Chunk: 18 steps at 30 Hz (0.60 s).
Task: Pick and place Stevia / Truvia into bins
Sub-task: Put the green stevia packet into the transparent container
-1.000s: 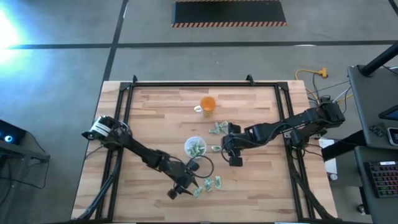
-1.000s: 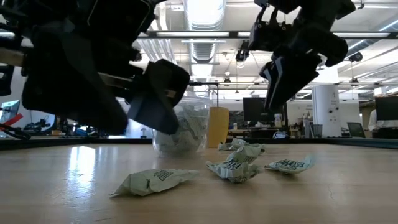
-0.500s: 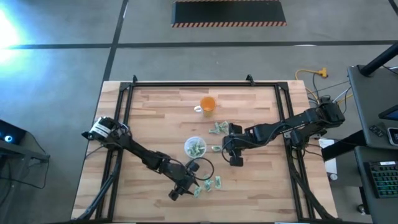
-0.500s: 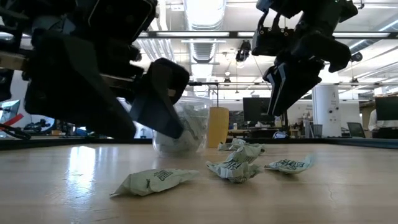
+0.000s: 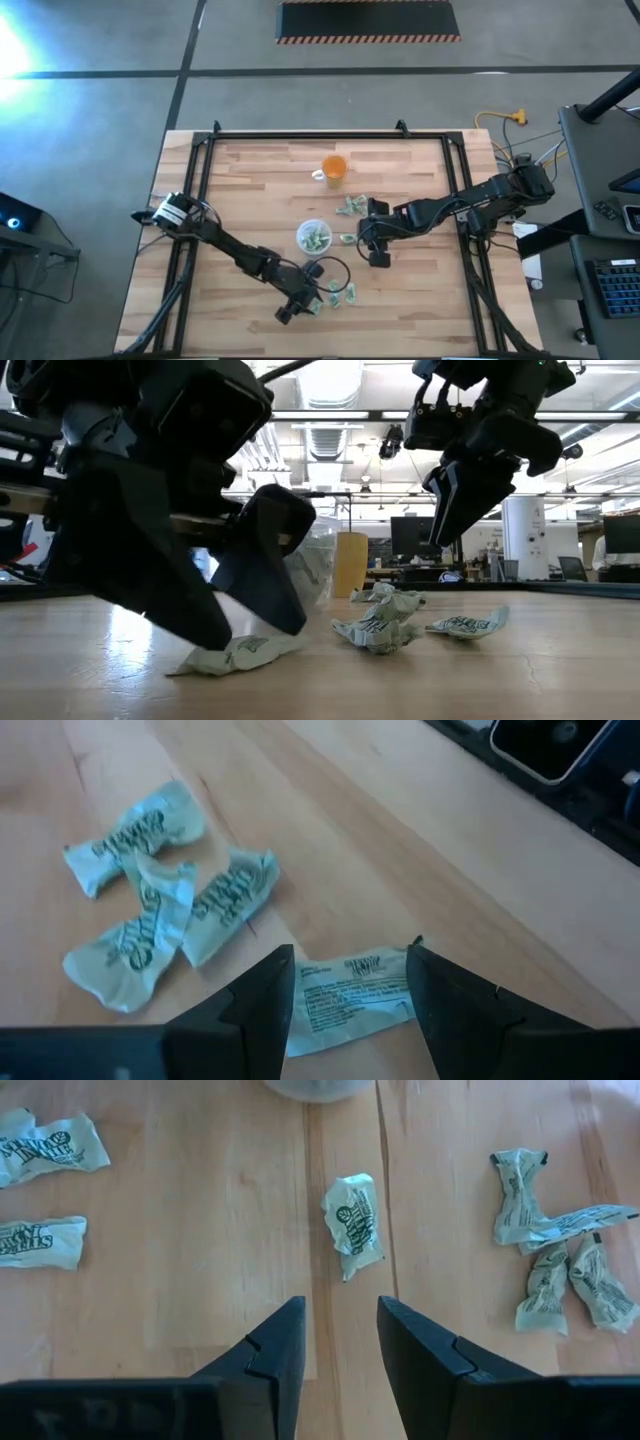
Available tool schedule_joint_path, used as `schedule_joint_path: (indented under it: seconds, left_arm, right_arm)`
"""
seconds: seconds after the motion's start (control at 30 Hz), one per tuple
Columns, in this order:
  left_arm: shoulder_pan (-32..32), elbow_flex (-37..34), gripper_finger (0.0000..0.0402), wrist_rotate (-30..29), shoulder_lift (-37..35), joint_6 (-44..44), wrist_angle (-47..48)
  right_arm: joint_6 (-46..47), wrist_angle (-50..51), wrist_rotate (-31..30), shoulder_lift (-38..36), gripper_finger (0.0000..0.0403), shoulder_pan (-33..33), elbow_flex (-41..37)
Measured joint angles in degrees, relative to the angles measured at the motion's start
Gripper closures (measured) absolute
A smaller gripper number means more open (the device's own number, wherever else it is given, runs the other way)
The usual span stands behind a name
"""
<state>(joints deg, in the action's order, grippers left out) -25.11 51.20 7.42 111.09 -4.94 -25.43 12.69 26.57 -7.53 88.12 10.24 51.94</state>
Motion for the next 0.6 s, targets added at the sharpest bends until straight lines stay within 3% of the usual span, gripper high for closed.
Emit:
schedule_joint_path:
  seconds: [0.27, 0.6]
  left_arm:
    - [0.1, 0.0, 0.0236, 0.0, -0.1, 1.6, 2.4]
    - [0.1, 0.0, 0.0343, 1.0, -0.6, 1.6, 4.1]
  right_arm:
    - [0.7, -0.2, 0.0, 0.0, 0.0286, 0.0, 0.0]
    - [0.8, -0.3, 0.0, 0.0, 0.0293, 0.0, 0.0]
